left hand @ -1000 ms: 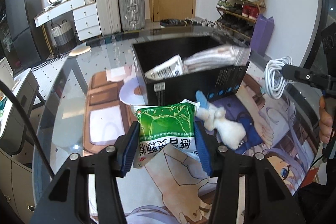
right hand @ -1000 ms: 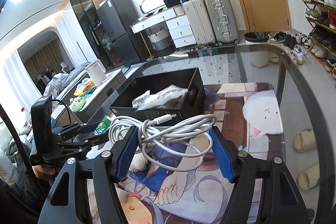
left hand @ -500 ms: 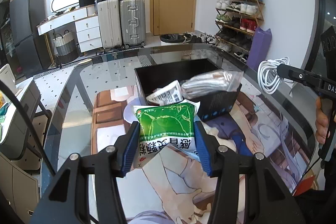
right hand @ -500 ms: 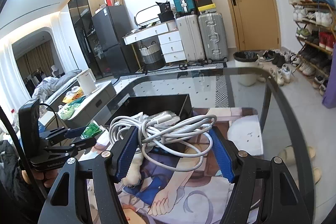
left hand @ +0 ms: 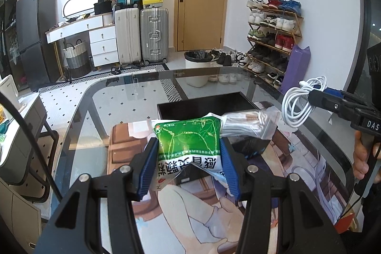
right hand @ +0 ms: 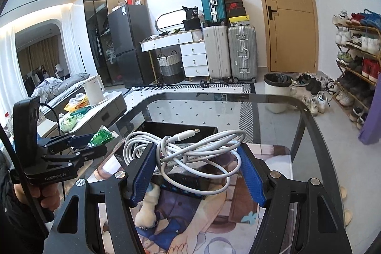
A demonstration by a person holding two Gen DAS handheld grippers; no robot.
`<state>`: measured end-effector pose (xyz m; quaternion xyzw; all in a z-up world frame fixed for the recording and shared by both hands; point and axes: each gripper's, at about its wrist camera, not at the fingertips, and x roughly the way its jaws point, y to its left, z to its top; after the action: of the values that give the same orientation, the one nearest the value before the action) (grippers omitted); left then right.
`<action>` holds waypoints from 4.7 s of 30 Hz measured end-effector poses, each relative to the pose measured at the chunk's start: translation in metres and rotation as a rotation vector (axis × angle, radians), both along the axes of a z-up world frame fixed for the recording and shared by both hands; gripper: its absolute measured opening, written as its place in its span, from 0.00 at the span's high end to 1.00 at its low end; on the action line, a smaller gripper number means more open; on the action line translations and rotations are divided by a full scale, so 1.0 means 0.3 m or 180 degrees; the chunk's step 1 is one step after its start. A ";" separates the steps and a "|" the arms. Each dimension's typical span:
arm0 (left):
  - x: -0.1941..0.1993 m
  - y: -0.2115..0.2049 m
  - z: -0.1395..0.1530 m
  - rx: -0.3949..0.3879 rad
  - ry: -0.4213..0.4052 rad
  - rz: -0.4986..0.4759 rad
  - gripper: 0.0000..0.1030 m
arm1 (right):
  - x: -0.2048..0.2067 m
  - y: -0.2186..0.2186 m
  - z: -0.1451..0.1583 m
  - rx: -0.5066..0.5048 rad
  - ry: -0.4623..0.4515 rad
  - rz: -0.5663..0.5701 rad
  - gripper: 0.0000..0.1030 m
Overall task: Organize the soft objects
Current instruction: 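Lift the cable and green packet and carry both over the black box, then open both tools to drop the cable and green packet into the box, then move the right tool to the white plush toy while the left tool approaches the foam piece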
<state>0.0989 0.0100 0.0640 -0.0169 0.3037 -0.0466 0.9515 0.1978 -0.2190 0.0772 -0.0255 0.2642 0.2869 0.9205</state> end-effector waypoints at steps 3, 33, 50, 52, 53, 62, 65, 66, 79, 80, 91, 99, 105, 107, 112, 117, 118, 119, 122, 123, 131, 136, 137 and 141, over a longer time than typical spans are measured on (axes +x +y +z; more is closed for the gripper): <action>0.013 0.003 0.004 -0.0009 -0.0011 0.0016 0.51 | 0.010 0.019 0.007 -0.0029 -0.0041 0.0004 0.33; 0.148 -0.017 -0.053 -0.0041 0.0102 0.0021 0.51 | 0.100 0.175 -0.045 -0.0552 -0.0154 0.0124 0.33; 0.197 -0.039 -0.073 -0.0029 0.0138 0.0011 0.51 | 0.157 0.275 -0.123 -0.0885 -0.0133 0.0342 0.33; 0.201 -0.042 -0.075 -0.0029 0.0146 0.0011 0.51 | 0.167 0.284 -0.132 -0.0908 -0.0122 0.0371 0.33; 0.202 -0.042 -0.077 -0.0027 0.0148 0.0007 0.51 | 0.165 0.290 -0.136 -0.0920 -0.0119 0.0382 0.33; 0.210 -0.048 -0.091 -0.0007 0.0163 -0.0028 0.51 | 0.206 0.320 -0.161 -0.0959 -0.0086 0.0426 0.33; 0.210 -0.046 -0.095 0.0001 0.0174 -0.0038 0.51 | 0.212 0.327 -0.162 -0.0961 -0.0079 0.0432 0.33; 0.212 -0.047 -0.096 0.0003 0.0179 -0.0037 0.51 | 0.214 0.329 -0.164 -0.0959 -0.0076 0.0432 0.33; 0.213 -0.060 -0.106 0.0037 0.0227 -0.0134 0.49 | 0.234 0.283 -0.133 -0.0879 -0.0100 0.0330 0.15; 0.211 -0.061 -0.105 0.0041 0.0223 -0.0138 0.47 | 0.226 0.270 -0.127 -0.0873 -0.0101 0.0298 0.14; 0.143 -0.081 -0.065 0.0164 0.0104 -0.0196 0.10 | 0.086 0.170 -0.095 -0.0664 -0.0029 0.0252 0.01; 0.049 -0.020 -0.067 0.0066 0.0136 -0.0022 0.00 | 0.005 0.124 -0.120 -0.0458 0.0180 0.0298 0.01; -0.015 0.006 -0.098 0.0028 0.0177 0.0066 0.00 | -0.024 0.109 -0.147 -0.0393 0.0304 0.0294 0.01; -0.037 0.013 -0.110 0.0010 0.0185 0.0095 0.00 | -0.033 0.103 -0.154 -0.0384 0.0328 0.0294 0.01; -0.071 0.002 -0.131 0.0033 0.0204 0.0135 0.00 | -0.062 0.078 -0.164 -0.0347 0.0375 0.0283 0.01; -0.099 -0.019 -0.145 0.0144 0.0209 0.0160 0.00 | -0.094 0.063 -0.179 -0.0320 0.0417 0.0285 0.01; -0.103 -0.022 -0.147 0.0165 0.0207 0.0168 0.00 | -0.100 0.061 -0.183 -0.0310 0.0423 0.0291 0.01; -0.110 -0.024 -0.149 0.0180 0.0206 0.0175 0.00 | -0.100 0.062 -0.185 -0.0306 0.0436 0.0297 0.01; -0.126 -0.026 -0.154 0.0178 0.0212 0.0183 0.00 | -0.104 0.069 -0.188 -0.0346 0.0449 0.0325 0.01; -0.133 -0.024 -0.155 0.0184 0.0209 0.0188 0.00 | -0.107 0.071 -0.187 -0.0346 0.0447 0.0342 0.01; -0.149 -0.019 -0.148 0.0182 0.0188 0.0205 0.00 | -0.113 0.071 -0.187 -0.0343 0.0452 0.0398 0.01; -0.153 -0.027 -0.146 0.0203 0.0215 0.0154 0.00 | -0.113 0.070 -0.193 -0.0344 0.0471 0.0407 0.01; -0.154 -0.030 -0.145 0.0212 0.0217 0.0138 0.00 | -0.114 0.071 -0.194 -0.0347 0.0479 0.0416 0.01; -0.163 -0.043 -0.139 0.0247 0.0210 0.0061 0.00 | -0.114 0.086 -0.210 -0.0371 0.0506 0.0453 0.01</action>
<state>0.0499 -0.0029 0.0223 0.0155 0.3363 -0.0251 0.9413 0.1636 -0.1933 0.0143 -0.0748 0.3501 0.3368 0.8709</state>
